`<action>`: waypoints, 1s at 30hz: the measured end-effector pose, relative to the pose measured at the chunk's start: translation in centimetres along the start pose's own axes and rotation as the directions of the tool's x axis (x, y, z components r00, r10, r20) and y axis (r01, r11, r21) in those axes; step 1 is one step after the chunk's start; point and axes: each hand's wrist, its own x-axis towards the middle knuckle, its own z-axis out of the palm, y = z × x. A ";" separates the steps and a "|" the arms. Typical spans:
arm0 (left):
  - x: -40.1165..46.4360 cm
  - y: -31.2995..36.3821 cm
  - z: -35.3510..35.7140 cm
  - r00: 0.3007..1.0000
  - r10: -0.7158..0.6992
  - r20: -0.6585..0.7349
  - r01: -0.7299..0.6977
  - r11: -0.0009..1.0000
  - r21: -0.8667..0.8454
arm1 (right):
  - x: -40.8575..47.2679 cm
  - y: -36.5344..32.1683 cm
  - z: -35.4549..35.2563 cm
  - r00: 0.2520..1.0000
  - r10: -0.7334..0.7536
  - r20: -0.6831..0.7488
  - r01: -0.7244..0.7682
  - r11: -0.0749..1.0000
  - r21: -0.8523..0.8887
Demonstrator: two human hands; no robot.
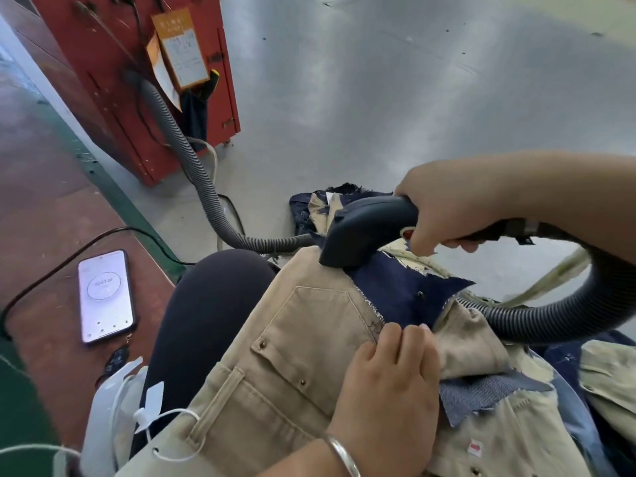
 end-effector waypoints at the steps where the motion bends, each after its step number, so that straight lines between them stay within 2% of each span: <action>1: 0.0 0.0 0.0 1.000 -0.004 0.002 0.004 1.000 0.001 | 0.3 -0.3 -0.1 1.000 -0.001 -0.019 0.001 1.000 0.031; 7: -0.1 0.0 0.0 1.000 -0.023 -0.010 0.022 1.000 -0.020 | 3.4 -2.0 -0.2 0.998 0.009 -0.068 -0.003 0.996 0.087; 11: -0.3 -0.3 0.1 0.999 -0.025 -0.039 0.023 0.999 -0.036 | 3.9 -1.1 -0.6 0.983 0.036 -0.178 -0.005 0.985 0.173; 17: 0.5 -1.0 -0.5 0.978 -0.096 -0.187 0.082 0.993 -0.086 | -3.2 3.8 0.2 0.936 0.021 -0.350 0.091 0.950 0.300; 21: 0.7 -1.2 -0.7 0.966 -0.105 -0.234 0.086 0.992 -0.091 | -9.3 5.2 2.3 0.926 0.119 -0.357 0.026 0.926 0.376; 24: -1.2 0.0 0.1 0.979 -0.066 -0.191 0.062 0.998 -0.030 | -11.6 6.6 4.0 0.916 0.164 -0.366 -0.017 0.927 0.374; 28: -2.0 1.2 0.8 0.996 0.007 -0.094 0.006 0.990 0.142 | -12.7 7.2 5.9 0.893 0.125 -0.432 0.001 0.960 0.279; 30: -1.9 1.5 0.7 0.998 0.019 -0.067 -0.006 0.984 0.180 | -12.7 6.4 6.7 0.909 0.099 -0.406 -0.009 0.976 0.219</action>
